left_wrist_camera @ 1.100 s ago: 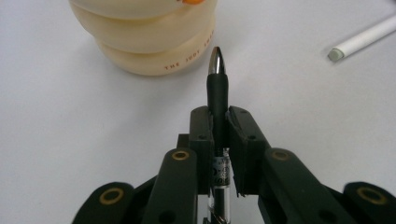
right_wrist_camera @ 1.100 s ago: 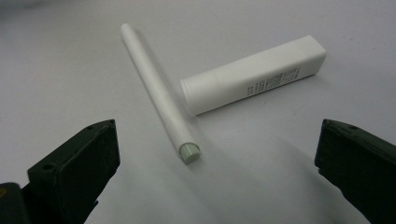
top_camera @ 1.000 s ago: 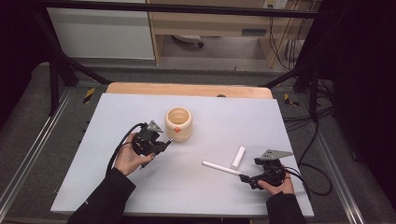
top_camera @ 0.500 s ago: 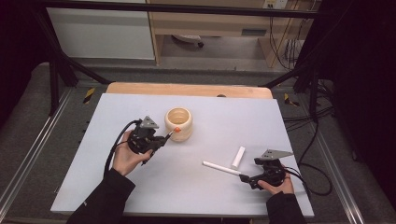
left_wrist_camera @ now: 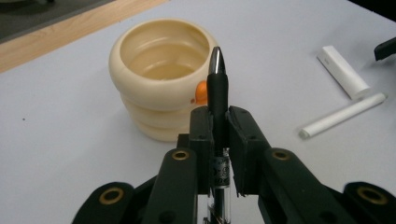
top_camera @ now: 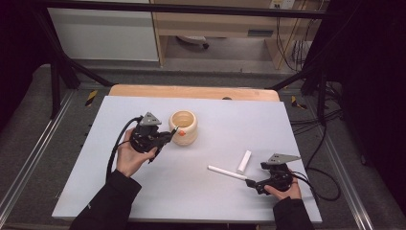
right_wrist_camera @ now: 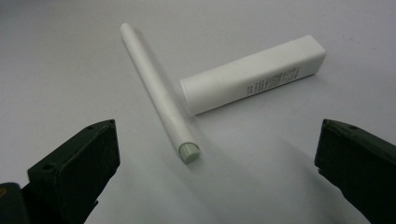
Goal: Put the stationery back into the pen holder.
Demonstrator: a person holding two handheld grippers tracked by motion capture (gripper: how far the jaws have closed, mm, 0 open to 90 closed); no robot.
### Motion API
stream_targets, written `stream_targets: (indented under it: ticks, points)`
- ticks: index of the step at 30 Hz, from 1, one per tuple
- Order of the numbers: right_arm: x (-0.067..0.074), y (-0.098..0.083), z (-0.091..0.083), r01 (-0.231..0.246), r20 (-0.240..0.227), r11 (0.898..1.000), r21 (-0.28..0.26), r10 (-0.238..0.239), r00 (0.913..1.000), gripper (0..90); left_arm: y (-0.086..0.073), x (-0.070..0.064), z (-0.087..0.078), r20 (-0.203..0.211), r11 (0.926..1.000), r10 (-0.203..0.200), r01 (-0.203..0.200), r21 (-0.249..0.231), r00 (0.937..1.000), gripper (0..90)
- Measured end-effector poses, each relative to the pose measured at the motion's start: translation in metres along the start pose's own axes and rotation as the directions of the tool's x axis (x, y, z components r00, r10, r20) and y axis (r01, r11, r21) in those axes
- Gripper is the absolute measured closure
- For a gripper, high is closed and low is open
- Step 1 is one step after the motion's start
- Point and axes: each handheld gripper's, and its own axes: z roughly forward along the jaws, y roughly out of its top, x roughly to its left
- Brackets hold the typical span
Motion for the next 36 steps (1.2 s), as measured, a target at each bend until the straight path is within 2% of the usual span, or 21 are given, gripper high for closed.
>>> stream_targets:
  ticks: [6,17,28,36]
  points:
    - [0.000,0.000,0.000,-0.001,0.001,1.000,0.001,0.001,1.0000,0.7,0.012,0.000,-0.005,-0.008,0.9988,-0.012,0.012,-0.047,0.9999,79.7]
    - [0.000,0.000,0.000,0.001,0.002,1.000,-0.002,-0.001,1.0000,0.6,0.029,0.002,-0.010,-0.021,0.9922,-0.032,0.029,-0.121,0.9993,79.8]
    - [0.000,0.000,0.000,0.004,0.003,1.000,-0.001,-0.004,1.0000,0.7,0.041,0.005,0.001,-0.042,0.9871,-0.048,0.041,-0.155,0.9979,79.8]
    - [0.000,0.000,0.000,0.003,0.004,1.000,0.000,-0.003,1.0000,0.7,0.053,0.011,0.010,-0.051,0.9794,-0.073,0.062,-0.192,0.9960,79.7]
